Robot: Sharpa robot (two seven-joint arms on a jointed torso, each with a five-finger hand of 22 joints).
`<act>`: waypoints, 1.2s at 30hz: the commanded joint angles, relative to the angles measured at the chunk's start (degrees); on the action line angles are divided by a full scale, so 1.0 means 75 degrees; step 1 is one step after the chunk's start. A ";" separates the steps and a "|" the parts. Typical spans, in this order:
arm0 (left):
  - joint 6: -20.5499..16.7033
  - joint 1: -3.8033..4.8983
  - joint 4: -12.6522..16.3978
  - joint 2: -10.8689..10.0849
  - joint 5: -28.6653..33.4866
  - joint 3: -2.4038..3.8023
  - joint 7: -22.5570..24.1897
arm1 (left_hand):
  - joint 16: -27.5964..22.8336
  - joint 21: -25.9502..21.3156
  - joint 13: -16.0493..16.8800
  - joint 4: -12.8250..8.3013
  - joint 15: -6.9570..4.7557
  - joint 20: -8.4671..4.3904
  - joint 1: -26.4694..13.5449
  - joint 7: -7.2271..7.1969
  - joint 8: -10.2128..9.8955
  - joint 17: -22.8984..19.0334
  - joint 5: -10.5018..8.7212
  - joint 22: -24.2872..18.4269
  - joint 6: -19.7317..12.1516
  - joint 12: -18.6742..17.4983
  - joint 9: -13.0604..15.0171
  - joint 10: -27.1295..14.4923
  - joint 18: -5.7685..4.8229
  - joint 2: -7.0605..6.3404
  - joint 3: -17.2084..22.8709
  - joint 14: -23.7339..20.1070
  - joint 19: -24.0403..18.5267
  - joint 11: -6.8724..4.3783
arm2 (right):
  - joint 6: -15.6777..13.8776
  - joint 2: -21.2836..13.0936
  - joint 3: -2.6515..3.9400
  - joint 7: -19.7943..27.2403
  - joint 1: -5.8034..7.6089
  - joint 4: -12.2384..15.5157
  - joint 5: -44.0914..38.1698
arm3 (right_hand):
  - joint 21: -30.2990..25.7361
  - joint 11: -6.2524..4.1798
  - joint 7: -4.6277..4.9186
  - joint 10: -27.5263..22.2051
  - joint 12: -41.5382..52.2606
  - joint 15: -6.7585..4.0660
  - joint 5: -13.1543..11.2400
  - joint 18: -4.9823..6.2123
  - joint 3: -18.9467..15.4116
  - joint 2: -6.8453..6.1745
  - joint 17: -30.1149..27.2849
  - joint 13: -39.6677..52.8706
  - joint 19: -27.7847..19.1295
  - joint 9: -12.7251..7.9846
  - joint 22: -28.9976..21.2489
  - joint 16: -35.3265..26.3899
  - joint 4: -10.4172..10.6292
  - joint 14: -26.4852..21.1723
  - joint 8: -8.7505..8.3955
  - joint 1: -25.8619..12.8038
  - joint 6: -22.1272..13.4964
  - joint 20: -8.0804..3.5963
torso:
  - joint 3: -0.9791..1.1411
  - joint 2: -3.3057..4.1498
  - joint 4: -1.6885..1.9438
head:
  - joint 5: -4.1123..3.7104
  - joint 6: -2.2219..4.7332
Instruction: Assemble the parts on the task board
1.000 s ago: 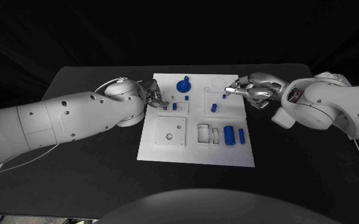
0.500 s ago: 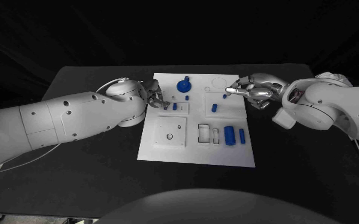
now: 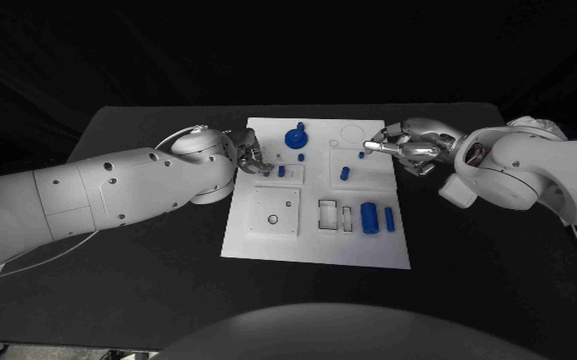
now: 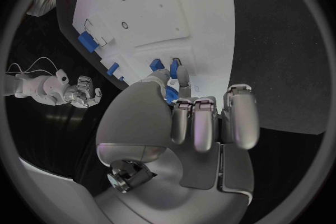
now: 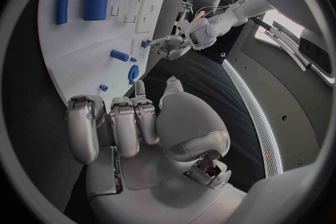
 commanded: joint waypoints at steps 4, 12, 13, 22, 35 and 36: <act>0.0038 -0.0006 0.0001 0.0009 -0.0030 0.0003 0.0073 | 0.0018 -0.0020 0.2011 -0.0011 -0.0049 -0.0035 0.0055 -0.0051 0.0048 0.2011 -0.0018 0.0625 -0.0025 0.0000 0.0006 0.0795 -0.0066 -0.0039 0.0049 0.0792 -0.0027 -0.0034 | 0.0101 0.0000 -0.0002 0.0031 -0.0009 0.0010 -0.0019 | -0.0045 -0.0090 0.0014 0.0835 -0.0047 -0.0001 0.0043 0.0034 0.0009 0.0003 0.2013 0.0857 -0.0006 -0.0006 0.1668 0.0026 -0.0044 0.0741 -0.0038 0.0066 0.0015 -0.0024 | 0.0000 0.0006 0.0002 | -0.0001 0.0001; 0.0042 -0.0010 -0.0009 -0.0008 -0.0030 0.0003 0.0065 | 0.0018 -0.0020 0.2011 -0.0014 -0.0049 -0.0035 0.0059 -0.0050 0.0046 0.2011 -0.0020 0.0626 -0.0029 0.0000 0.0006 0.0795 -0.0066 -0.0046 0.0056 0.0792 -0.0027 -0.0034 | 0.0104 0.0001 -0.0002 0.0031 -0.0014 0.0008 -0.0019 | -0.0045 -0.0090 0.0014 0.0835 -0.0047 -0.0001 0.0043 0.0034 0.0009 0.0003 0.2013 0.0857 -0.0006 -0.0006 0.1668 0.0026 -0.0044 0.0741 -0.0038 0.0066 0.0015 -0.0024 | 0.0000 0.0007 0.0003 | 0.0000 0.0001; 0.0042 -0.0012 -0.0011 -0.0009 -0.0030 0.0003 0.0065 | 0.0018 -0.0020 0.2011 -0.0014 -0.0049 -0.0035 0.0059 -0.0050 0.0046 0.2011 -0.0020 0.0626 -0.0029 0.0000 0.0006 0.0795 -0.0066 -0.0046 0.0056 0.0792 -0.0027 -0.0034 | 0.0104 0.0001 -0.0002 0.0031 -0.0015 0.0008 -0.0019 | -0.0045 -0.0090 0.0014 0.0835 -0.0047 -0.0001 0.0043 0.0034 0.0009 0.0003 0.2013 0.0857 -0.0006 -0.0006 0.1668 0.0026 -0.0044 0.0741 -0.0038 0.0066 0.0015 -0.0024 | 0.0000 0.0008 0.0004 | -0.0003 0.0001; 0.0076 -0.0040 -0.0016 -0.0012 -0.0030 0.0003 0.0053 | 0.0018 -0.0028 0.2011 -0.0022 -0.0048 -0.0035 0.0076 -0.0052 0.0044 0.2011 -0.0017 0.0620 -0.0033 0.0000 0.0007 0.0795 -0.0064 -0.0050 0.0079 0.0792 -0.0030 -0.0035 | 0.0107 0.0003 -0.0002 0.0031 -0.0024 0.0006 -0.0019 | -0.0050 -0.0090 0.0015 0.0835 -0.0047 -0.0002 0.0044 0.0036 0.0012 -0.0001 0.2013 0.0857 -0.0012 -0.0008 0.1665 0.0026 -0.0048 0.0741 -0.0042 0.0080 0.0015 -0.0024 | 0.0000 0.0003 0.0002 | 0.0007 0.0001; 0.0161 -0.0062 0.0009 -0.0027 -0.0030 0.0001 0.0028 | 0.0018 -0.0032 0.2011 -0.0026 -0.0048 -0.0035 0.0085 -0.0052 0.0043 0.2011 -0.0014 0.0617 -0.0036 0.0000 0.0008 0.0795 -0.0063 -0.0053 0.0090 0.0792 -0.0032 -0.0035 | 0.0120 0.0009 -0.0002 0.0002 -0.0037 0.0005 -0.0019 | -0.0050 -0.0090 0.0015 0.0835 -0.0047 -0.0002 0.0047 0.0036 0.0015 -0.0005 0.2013 0.0857 -0.0012 -0.0009 0.1666 0.0026 -0.0052 0.0741 -0.0045 0.0095 0.0014 -0.0025 | 0.0003 0.0001 0.0002 | 0.0014 0.0001; 0.0166 -0.0064 0.0013 -0.0028 -0.0030 0.0001 0.0026 | 0.0018 -0.0032 0.2011 -0.0026 -0.0048 -0.0035 0.0085 -0.0052 0.0043 0.2011 -0.0014 0.0617 -0.0036 0.0000 0.0008 0.0795 -0.0063 -0.0053 0.0090 0.0792 -0.0032 -0.0035 | 0.0121 0.0009 -0.0002 0.0000 -0.0038 0.0005 -0.0019 | -0.0050 -0.0090 0.0015 0.0835 -0.0047 -0.0002 0.0047 0.0036 0.0015 -0.0005 0.2013 0.0857 -0.0012 -0.0009 0.1666 0.0026 -0.0052 0.0741 -0.0045 0.0095 0.0014 -0.0025 | 0.0003 0.0001 0.0003 | 0.0014 0.0001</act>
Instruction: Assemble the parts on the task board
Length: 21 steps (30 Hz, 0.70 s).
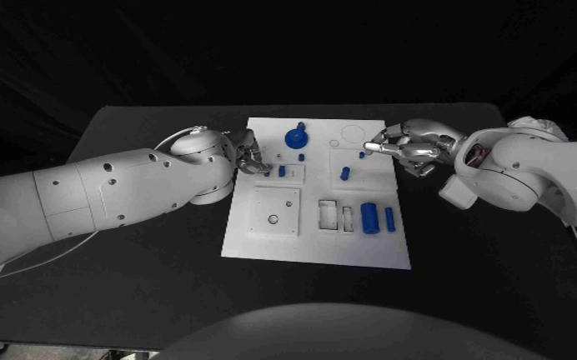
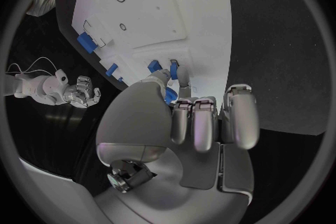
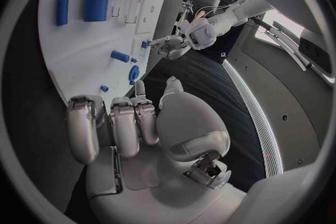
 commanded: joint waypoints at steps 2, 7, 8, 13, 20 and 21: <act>0.0154 -0.0028 0.0034 0.0005 -0.0019 -0.0008 0.0014 | 0.0019 -0.0042 0.2010 0.0017 -0.0049 -0.0035 0.0064 -0.0038 0.0023 0.2013 -0.0012 0.0608 0.0008 0.0000 0.0006 0.0795 -0.0060 -0.0024 0.0056 0.0792 -0.0037 -0.0036 | 0.0119 0.0006 -0.0001 0.0004 -0.0011 0.0007 -0.0021 | -0.0051 -0.0090 0.0015 0.0835 -0.0032 -0.0002 0.0047 0.0036 -0.0007 -0.0014 0.2009 0.0848 -0.0012 -0.0010 0.1668 0.0026 -0.0029 0.0741 -0.0045 0.0086 0.0014 -0.0024 | 0.0001 0.0001 -0.0001 | 0.0002 0.0001; 0.0120 -0.0036 0.0063 -0.0009 -0.0019 -0.0008 0.0019 | 0.0019 -0.0044 0.2010 0.0012 -0.0049 -0.0035 0.0079 -0.0039 0.0022 0.2013 -0.0002 0.0609 0.0006 0.0000 0.0008 0.0795 -0.0061 -0.0029 0.0074 0.0792 -0.0037 -0.0037 | 0.0117 0.0009 -0.0001 0.0004 -0.0018 0.0000 -0.0021 | -0.0051 -0.0090 0.0015 0.0835 -0.0032 -0.0003 0.0049 0.0036 -0.0002 -0.0019 0.2009 0.0848 -0.0012 -0.0012 0.1668 0.0026 -0.0037 0.0741 -0.0049 0.0105 0.0013 -0.0025 | -0.0001 0.0001 -0.0002 | -0.0001 0.0001; 0.0108 -0.0036 0.0067 -0.0011 -0.0019 -0.0008 0.0022 | 0.0019 -0.0045 0.2010 0.0009 -0.0049 -0.0035 0.0087 -0.0040 0.0022 0.2013 0.0005 0.0609 0.0005 0.0000 0.0009 0.0795 -0.0061 -0.0033 0.0086 0.0792 -0.0037 -0.0037 | 0.0115 0.0009 -0.0001 0.0004 -0.0019 -0.0001 -0.0021 | -0.0051 -0.0090 0.0015 0.0835 -0.0032 -0.0003 0.0049 0.0036 -0.0002 -0.0019 0.2009 0.0848 -0.0012 -0.0012 0.1668 0.0026 -0.0037 0.0741 -0.0049 0.0105 0.0013 -0.0025 | 0.0000 0.0003 0.0001 | -0.0002 0.0001; -0.0127 -0.0039 0.0122 -0.0043 -0.0025 -0.0004 0.0084 | 0.0019 -0.0048 0.2010 0.0003 -0.0052 -0.0037 0.0122 -0.0044 0.0027 0.2013 0.0055 0.0613 0.0012 0.0000 0.0013 0.0795 -0.0061 -0.0057 0.0136 0.0792 -0.0033 -0.0039 | 0.0106 0.0017 -0.0001 0.0010 -0.0028 -0.0013 -0.0021 | -0.0051 -0.0090 0.0015 0.0835 -0.0032 -0.0003 0.0050 0.0036 -0.0002 -0.0019 0.2009 0.0848 -0.0012 -0.0012 0.1668 0.0026 -0.0038 0.0741 -0.0049 0.0106 0.0013 -0.0025 | -0.0004 0.0005 -0.0008 | -0.0004 0.0001; -0.0364 -0.0025 0.0278 -0.0140 -0.0043 0.0072 0.0140 | 0.0019 -0.0047 0.2010 0.0007 -0.0055 -0.0039 0.0139 -0.0051 0.0042 0.2013 0.0089 0.0618 0.0041 0.0000 0.0020 0.0795 -0.0063 -0.0088 0.0176 0.0792 -0.0027 -0.0044 | 0.0095 0.0024 -0.0001 0.0008 -0.0038 -0.0019 -0.0021 | -0.0054 -0.0090 0.0015 0.0835 -0.0032 -0.0003 0.0051 0.0037 0.0002 -0.0019 0.2009 0.0848 -0.0015 -0.0013 0.1667 0.0026 -0.0041 0.0741 -0.0051 0.0116 0.0013 -0.0025 | 0.0003 0.0003 -0.0009 | -0.0016 0.0001; -0.0374 -0.0014 0.0308 -0.0160 -0.0044 0.0098 0.0138 | 0.0019 -0.0047 0.2010 0.0009 -0.0056 -0.0039 0.0140 -0.0052 0.0045 0.2013 0.0090 0.0620 0.0047 0.0000 0.0021 0.0795 -0.0063 -0.0093 0.0181 0.0792 -0.0026 -0.0045 | 0.0094 0.0024 -0.0001 0.0005 -0.0039 -0.0018 -0.0021 | -0.0054 -0.0090 0.0015 0.0835 -0.0032 -0.0003 0.0051 0.0037 0.0002 -0.0019 0.2009 0.0848 -0.0015 -0.0013 0.1667 0.0026 -0.0041 0.0741 -0.0051 0.0116 0.0013 -0.0025 | 0.0004 0.0003 -0.0011 | -0.0014 0.0001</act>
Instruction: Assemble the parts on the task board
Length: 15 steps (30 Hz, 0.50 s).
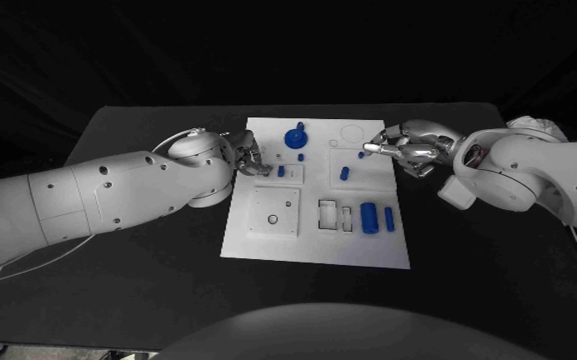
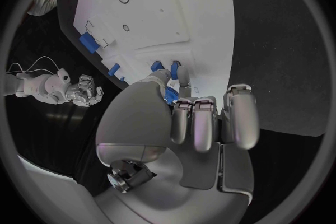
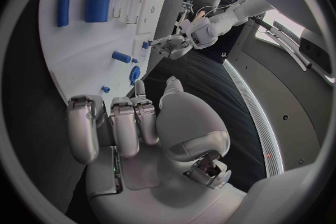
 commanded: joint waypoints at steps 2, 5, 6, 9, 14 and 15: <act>-0.0216 0.0065 0.0154 -0.0079 0.0005 0.0093 0.0100 | 0.0018 -0.0049 0.2010 0.0010 -0.0057 -0.0040 0.0078 -0.0036 0.0056 0.2007 0.0027 0.0619 0.0038 0.0000 0.0008 0.0795 -0.0063 -0.0019 0.0066 0.0792 -0.0026 -0.0046 | 0.0093 0.0008 -0.0001 0.0004 -0.0011 0.0006 -0.0022 | -0.0027 -0.0090 0.0015 0.0835 -0.0053 -0.0003 0.0052 0.0037 0.0002 0.0022 0.2010 0.0848 -0.0015 -0.0013 0.1668 0.0026 -0.0041 0.0741 -0.0051 0.0076 0.0013 -0.0025 | 0.0007 0.0003 -0.0003 | -0.0004 0.0001; -0.0098 0.0180 0.0220 -0.0137 0.0231 0.0131 0.0018 | 0.0018 -0.0052 0.2010 0.0019 -0.0059 -0.0042 0.0076 -0.0040 0.0065 0.2007 0.0027 0.0617 0.0058 0.0000 0.0011 0.0795 -0.0062 -0.0024 0.0084 0.0792 -0.0026 -0.0049 | 0.0093 0.0009 -0.0001 -0.0011 -0.0011 0.0010 -0.0022 | -0.0030 -0.0090 0.0015 0.0835 -0.0053 -0.0004 0.0055 0.0038 0.0010 0.0025 0.2010 0.0848 -0.0018 -0.0014 0.1667 0.0026 -0.0045 0.0741 -0.0052 0.0091 0.0014 -0.0025 | 0.0009 0.0006 -0.0007 | -0.0004 0.0001; -0.0001 0.0247 0.0233 -0.0157 0.0385 0.0140 -0.0042 | 0.0018 -0.0054 0.2010 0.0021 -0.0060 -0.0042 0.0076 -0.0041 0.0067 0.2007 0.0028 0.0616 0.0063 0.0000 0.0012 0.0795 -0.0062 -0.0023 0.0090 0.0792 -0.0026 -0.0050 | 0.0093 0.0011 -0.0001 -0.0016 -0.0012 0.0010 -0.0022 | -0.0030 -0.0090 0.0015 0.0835 -0.0053 -0.0004 0.0055 0.0038 0.0010 0.0025 0.2010 0.0848 -0.0018 -0.0014 0.1667 0.0026 -0.0045 0.0741 -0.0052 0.0091 0.0014 -0.0025 | 0.0011 0.0006 -0.0009 | -0.0001 0.0001; 0.0455 0.0460 0.0256 -0.0206 0.0807 0.0154 -0.0325 | 0.0018 -0.0061 0.2010 0.0026 -0.0062 -0.0044 0.0079 -0.0045 0.0073 0.2007 0.0037 0.0611 0.0078 0.0000 0.0014 0.0795 -0.0060 -0.0016 0.0116 0.0792 -0.0028 -0.0053 | 0.0090 0.0016 -0.0001 -0.0038 -0.0012 0.0018 -0.0022 | -0.0035 -0.0090 0.0014 0.0835 -0.0053 -0.0004 0.0056 0.0039 0.0015 0.0023 0.2010 0.0848 -0.0022 -0.0014 0.1665 0.0026 -0.0052 0.0741 -0.0054 0.0107 0.0015 -0.0025 | 0.0013 -0.0002 -0.0014 | -0.0006 0.0001; 0.1488 0.0812 0.0226 -0.0250 0.1305 0.0160 -0.0988 | 0.0018 -0.0083 0.2010 0.0050 -0.0065 -0.0047 0.0031 -0.0039 0.0076 0.2007 0.0044 0.0592 0.0095 0.0000 0.0015 0.0795 -0.0054 0.0001 0.0155 0.0792 -0.0039 -0.0053 | 0.0089 0.0018 -0.0001 -0.0077 -0.0012 0.0041 -0.0022 | -0.0031 -0.0091 0.0013 0.0835 -0.0053 -0.0004 0.0056 0.0038 0.0017 0.0022 0.2010 0.0848 -0.0018 -0.0014 0.1666 0.0026 -0.0054 0.0741 -0.0054 0.0113 0.0015 -0.0025 | 0.0017 -0.0009 0.0004 | -0.0023 0.0001; 0.1639 0.0867 0.0207 -0.0250 0.1397 0.0160 -0.1095 | 0.0018 -0.0085 0.2010 0.0048 -0.0065 -0.0047 0.0031 -0.0041 0.0077 0.2007 0.0050 0.0592 0.0097 0.0000 0.0015 0.0795 -0.0054 0.0008 0.0167 0.0792 -0.0039 -0.0054 | 0.0090 0.0019 0.0000 -0.0084 -0.0011 0.0043 -0.0021 | -0.0031 -0.0091 0.0013 0.0835 -0.0053 -0.0004 0.0056 0.0038 0.0017 0.0022 0.2010 0.0848 -0.0018 -0.0014 0.1666 0.0026 -0.0054 0.0741 -0.0054 0.0113 0.0015 -0.0025 | 0.0016 -0.0012 0.0008 | -0.0025 0.0001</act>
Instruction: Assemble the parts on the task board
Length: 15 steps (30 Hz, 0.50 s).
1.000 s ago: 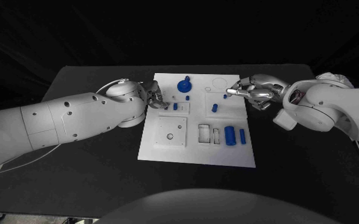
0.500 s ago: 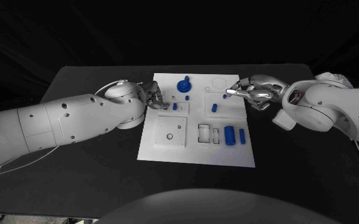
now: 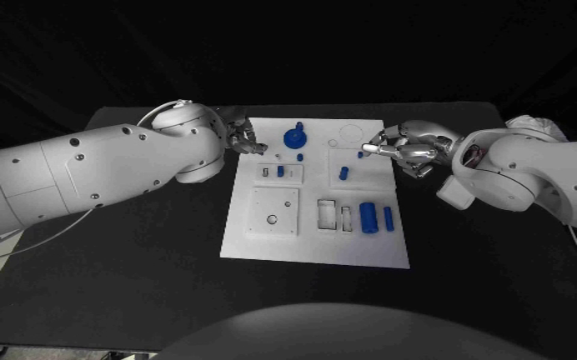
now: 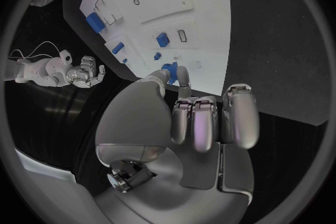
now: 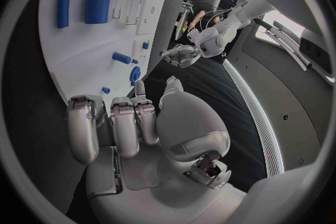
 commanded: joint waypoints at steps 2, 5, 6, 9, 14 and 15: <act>0.1355 0.0184 -0.0067 0.0013 0.0866 -0.0004 -0.1012 | 0.0019 -0.0029 0.2011 -0.0020 -0.0069 -0.0023 0.0053 -0.0007 0.0063 0.2009 0.0080 0.0594 0.0083 0.0000 0.0016 0.0796 -0.0054 0.0048 0.0107 0.0792 -0.0009 -0.0062 | 0.0090 0.0012 0.0000 -0.0062 -0.0006 0.0025 -0.0021 | -0.0032 -0.0091 0.0014 0.0835 -0.0027 -0.0004 0.0027 0.0038 -0.0005 0.0019 0.2011 0.0848 -0.0018 -0.0007 0.1660 0.0026 -0.0032 0.0741 -0.0024 0.0110 0.0015 -0.0025 | 0.0006 -0.0016 0.0016 | -0.0008 0.0001; 0.1626 0.0249 -0.0158 0.0074 0.0981 -0.0005 -0.1226 | 0.0019 -0.0036 0.2011 -0.0017 -0.0076 -0.0028 0.0030 -0.0009 0.0083 0.2009 0.0110 0.0591 0.0110 0.0000 0.0030 0.0796 -0.0053 0.0051 0.0143 0.0792 -0.0009 -0.0069 | 0.0092 0.0014 0.0000 -0.0072 -0.0006 0.0029 -0.0020 | -0.0035 -0.0091 0.0013 0.0835 -0.0027 -0.0004 0.0027 0.0039 -0.0003 0.0019 0.2011 0.0848 -0.0021 -0.0007 0.1659 0.0026 -0.0033 0.0741 -0.0025 0.0114 0.0016 -0.0025 | -0.0002 -0.0008 0.0030 | -0.0015 0.0001; 0.1684 0.0262 -0.0196 0.0105 0.1029 -0.0006 -0.1270 | 0.0019 -0.0040 0.2011 -0.0014 -0.0077 -0.0029 0.0017 -0.0009 0.0087 0.2009 0.0118 0.0589 0.0114 0.0000 0.0033 0.0796 -0.0052 0.0053 0.0153 0.0792 -0.0010 -0.0070 | 0.0093 0.0016 0.0000 -0.0075 -0.0006 0.0030 -0.0019 | -0.0035 -0.0091 0.0013 0.0835 -0.0027 -0.0004 0.0027 0.0039 -0.0003 0.0019 0.2011 0.0848 -0.0021 -0.0007 0.1659 0.0026 -0.0033 0.0741 -0.0025 0.0114 0.0016 -0.0025 | -0.0001 -0.0010 0.0036 | -0.0015 0.0001; 0.1699 0.0284 -0.0264 0.0179 0.1156 -0.0018 -0.1315 | 0.0019 -0.0033 0.2011 -0.0013 -0.0080 -0.0032 -0.0002 -0.0011 0.0093 0.2009 0.0144 0.0598 0.0116 0.0000 0.0040 0.0796 -0.0055 0.0059 0.0176 0.0792 -0.0003 -0.0072 | 0.0098 0.0025 0.0000 -0.0082 -0.0006 0.0033 -0.0017 | -0.0035 -0.0091 0.0013 0.0835 -0.0027 -0.0004 0.0027 0.0039 -0.0003 0.0019 0.2011 0.0848 -0.0021 -0.0007 0.1659 0.0026 -0.0033 0.0741 -0.0025 0.0114 0.0016 -0.0025 | -0.0003 -0.0007 0.0030 | 0.0025 0.0001; 0.1391 0.0297 -0.0280 0.0304 0.0949 -0.0063 -0.1110 | 0.0019 -0.0008 0.2011 -0.0055 -0.0099 -0.0052 -0.0004 -0.0026 0.0120 0.2009 0.0415 0.0641 0.0083 0.0000 0.0091 0.0796 -0.0067 -0.0006 0.0355 0.0792 0.0035 -0.0089 | 0.0114 0.0047 0.0000 -0.0083 -0.0005 0.0031 -0.0013 | -0.0035 -0.0091 0.0013 0.0835 -0.0027 -0.0004 0.0027 0.0039 -0.0003 0.0019 0.2011 0.0848 -0.0021 -0.0007 0.1659 0.0026 -0.0033 0.0741 -0.0025 0.0114 0.0016 -0.0025 | -0.0007 -0.0009 0.0030 | 0.0080 0.0001; 0.1344 0.0298 -0.0277 0.0325 0.0812 -0.0075 -0.1060 | 0.0019 -0.0006 0.2011 -0.0057 -0.0100 -0.0053 -0.0002 -0.0025 0.0121 0.2009 0.0433 0.0645 0.0077 0.0000 0.0095 0.0796 -0.0068 -0.0012 0.0372 0.0792 0.0038 -0.0089 | 0.0117 0.0049 0.0000 -0.0085 -0.0005 0.0030 -0.0013 | -0.0040 -0.0092 0.0012 0.0835 -0.0027 -0.0004 0.0026 0.0041 -0.0001 0.0019 0.2011 0.0848 -0.0027 -0.0008 0.1657 0.0026 -0.0033 0.0741 -0.0026 0.0120 0.0016 -0.0025 | -0.0006 -0.0012 0.0034 | 0.0076 0.0001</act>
